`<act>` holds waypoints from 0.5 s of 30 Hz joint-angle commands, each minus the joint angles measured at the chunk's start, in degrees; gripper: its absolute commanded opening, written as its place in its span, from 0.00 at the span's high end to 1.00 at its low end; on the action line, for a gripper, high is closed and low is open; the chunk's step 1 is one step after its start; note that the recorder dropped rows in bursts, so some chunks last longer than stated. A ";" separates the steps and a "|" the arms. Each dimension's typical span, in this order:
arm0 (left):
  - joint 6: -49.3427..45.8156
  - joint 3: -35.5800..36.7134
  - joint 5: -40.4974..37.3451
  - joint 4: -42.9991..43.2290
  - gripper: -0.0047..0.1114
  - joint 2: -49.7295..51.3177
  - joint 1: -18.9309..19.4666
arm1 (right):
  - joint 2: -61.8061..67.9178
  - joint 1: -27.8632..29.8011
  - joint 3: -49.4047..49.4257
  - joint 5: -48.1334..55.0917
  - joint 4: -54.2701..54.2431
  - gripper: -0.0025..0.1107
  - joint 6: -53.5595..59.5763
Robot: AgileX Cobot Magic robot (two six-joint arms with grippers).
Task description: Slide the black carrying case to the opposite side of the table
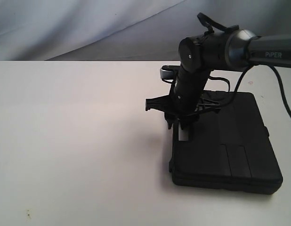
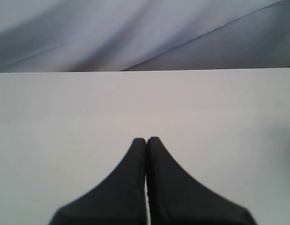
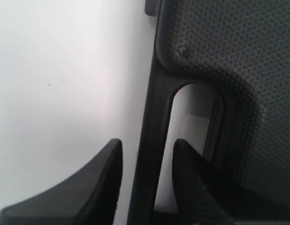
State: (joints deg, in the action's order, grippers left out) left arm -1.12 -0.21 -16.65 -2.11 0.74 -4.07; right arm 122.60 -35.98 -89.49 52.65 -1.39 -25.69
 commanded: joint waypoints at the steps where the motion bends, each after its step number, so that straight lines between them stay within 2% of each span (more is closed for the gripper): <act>1: 0.02 0.21 0.54 0.13 0.96 -0.36 0.14 | 1.70 -0.03 -0.24 0.91 0.68 0.68 -0.29; 12: 0.02 0.21 0.54 0.13 0.96 -0.36 0.14 | 2.98 -0.03 -0.24 -1.11 -1.20 0.69 -0.29; 15: 0.02 0.21 0.54 0.13 0.96 -0.36 0.14 | 2.98 -0.03 -0.24 -1.21 -1.20 0.73 -0.29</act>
State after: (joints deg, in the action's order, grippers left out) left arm -1.12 -0.21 -16.65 -2.11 0.74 -4.07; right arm 125.93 -35.98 -89.59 52.09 -2.85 -25.91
